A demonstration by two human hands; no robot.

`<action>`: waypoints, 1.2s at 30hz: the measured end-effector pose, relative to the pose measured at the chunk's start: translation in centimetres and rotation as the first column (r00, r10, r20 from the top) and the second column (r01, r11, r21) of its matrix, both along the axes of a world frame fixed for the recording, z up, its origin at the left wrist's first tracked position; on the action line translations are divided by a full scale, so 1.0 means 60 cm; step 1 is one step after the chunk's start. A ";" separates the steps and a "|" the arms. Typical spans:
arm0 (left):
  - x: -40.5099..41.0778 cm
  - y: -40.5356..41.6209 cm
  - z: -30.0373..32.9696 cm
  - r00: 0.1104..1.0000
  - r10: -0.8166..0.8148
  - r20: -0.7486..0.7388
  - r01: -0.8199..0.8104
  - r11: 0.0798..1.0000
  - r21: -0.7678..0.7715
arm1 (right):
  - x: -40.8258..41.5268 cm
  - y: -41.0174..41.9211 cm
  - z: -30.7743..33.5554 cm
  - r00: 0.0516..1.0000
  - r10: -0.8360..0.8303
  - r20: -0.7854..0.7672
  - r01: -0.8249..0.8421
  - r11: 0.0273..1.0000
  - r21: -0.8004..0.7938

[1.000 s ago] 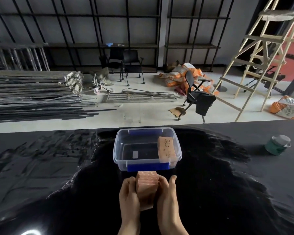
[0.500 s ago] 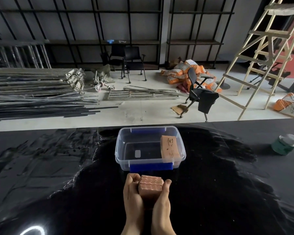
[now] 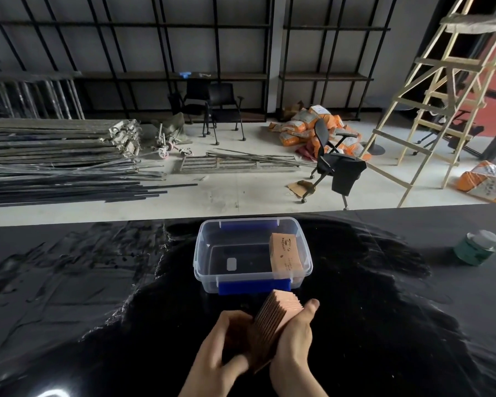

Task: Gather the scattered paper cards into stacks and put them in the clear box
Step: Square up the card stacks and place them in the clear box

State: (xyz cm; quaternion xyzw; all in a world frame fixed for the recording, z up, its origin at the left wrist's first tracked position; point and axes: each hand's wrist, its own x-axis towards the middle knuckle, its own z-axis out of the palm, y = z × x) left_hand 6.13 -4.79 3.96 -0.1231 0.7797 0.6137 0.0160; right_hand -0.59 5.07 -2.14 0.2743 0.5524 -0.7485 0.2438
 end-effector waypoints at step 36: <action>-0.063 0.045 -0.058 0.739 0.647 -0.188 -0.645 0.760 0.082 | -0.025 0.045 0.016 0.750 0.144 -0.645 0.098 0.941 0.325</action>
